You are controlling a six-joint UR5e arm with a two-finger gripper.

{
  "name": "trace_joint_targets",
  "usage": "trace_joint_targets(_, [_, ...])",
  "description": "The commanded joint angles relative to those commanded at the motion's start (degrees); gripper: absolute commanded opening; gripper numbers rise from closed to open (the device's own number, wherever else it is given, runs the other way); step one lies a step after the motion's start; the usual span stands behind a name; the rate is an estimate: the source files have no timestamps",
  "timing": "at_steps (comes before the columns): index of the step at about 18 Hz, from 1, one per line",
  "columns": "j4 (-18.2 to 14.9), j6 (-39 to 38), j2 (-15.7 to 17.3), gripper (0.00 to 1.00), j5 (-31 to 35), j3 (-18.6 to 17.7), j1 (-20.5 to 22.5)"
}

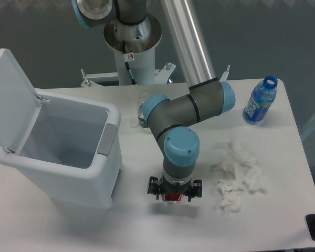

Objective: Pick up the cans
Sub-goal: 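Hold the red can in the closed gripper near the table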

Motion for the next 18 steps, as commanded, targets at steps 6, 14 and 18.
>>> trace_joint_targets(6, [0.0, 0.18, -0.18, 1.0, 0.18, -0.44, 0.0])
trace_joint_targets(14, [0.0, 0.18, -0.62, 1.0, 1.49, -0.62, -0.35])
trace_joint_targets(18, [0.09, 0.18, -0.62, 0.99, 2.28, -0.53, -0.44])
